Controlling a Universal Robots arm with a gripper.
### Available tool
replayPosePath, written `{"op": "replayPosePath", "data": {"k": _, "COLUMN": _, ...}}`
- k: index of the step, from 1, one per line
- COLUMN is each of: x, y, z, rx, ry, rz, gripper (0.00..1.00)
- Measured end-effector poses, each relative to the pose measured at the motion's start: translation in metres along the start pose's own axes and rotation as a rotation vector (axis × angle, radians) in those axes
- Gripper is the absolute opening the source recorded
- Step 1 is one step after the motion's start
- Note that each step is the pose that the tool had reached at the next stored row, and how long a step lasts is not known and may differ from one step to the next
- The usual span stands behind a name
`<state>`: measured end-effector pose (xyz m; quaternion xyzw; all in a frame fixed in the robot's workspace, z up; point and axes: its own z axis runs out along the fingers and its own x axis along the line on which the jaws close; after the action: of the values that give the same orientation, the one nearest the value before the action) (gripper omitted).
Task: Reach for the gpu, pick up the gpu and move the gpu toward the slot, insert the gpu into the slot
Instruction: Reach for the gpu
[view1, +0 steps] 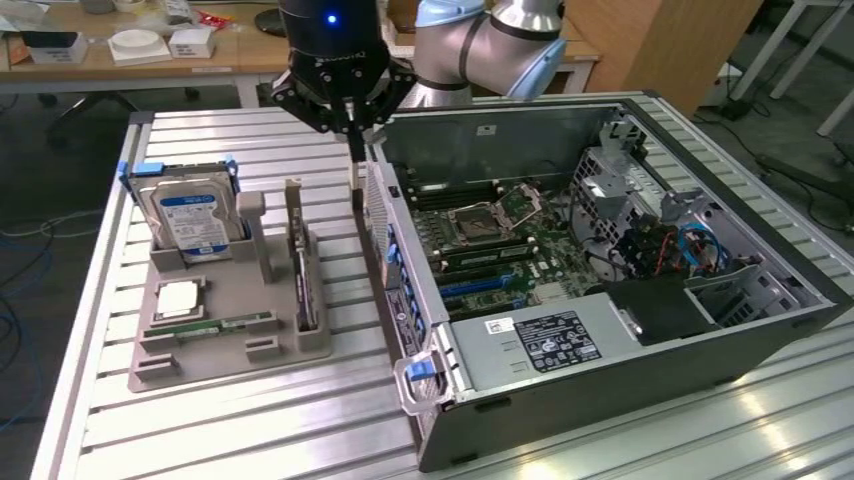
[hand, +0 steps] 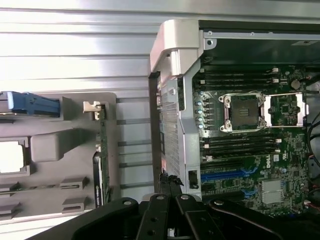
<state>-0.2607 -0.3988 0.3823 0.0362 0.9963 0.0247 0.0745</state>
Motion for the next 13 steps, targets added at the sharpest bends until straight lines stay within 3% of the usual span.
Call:
{"op": "replayPosePath", "data": {"k": 3, "x": 0.006, "y": -0.0004, "z": -0.0010, "rx": 0.0003, "ry": 0.0100, "rz": 0.001, "gripper": 0.10}}
{"op": "replayPosePath", "data": {"k": 6, "x": 0.010, "y": -0.0007, "z": -0.0015, "rx": 0.0008, "ry": 0.0273, "rz": 0.002, "gripper": 0.10}}
{"op": "replayPosePath", "data": {"k": 13, "x": 0.018, "y": -0.0013, "z": -0.0028, "rx": 0.0025, "ry": 0.0864, "rz": 0.007, "gripper": 0.10}}
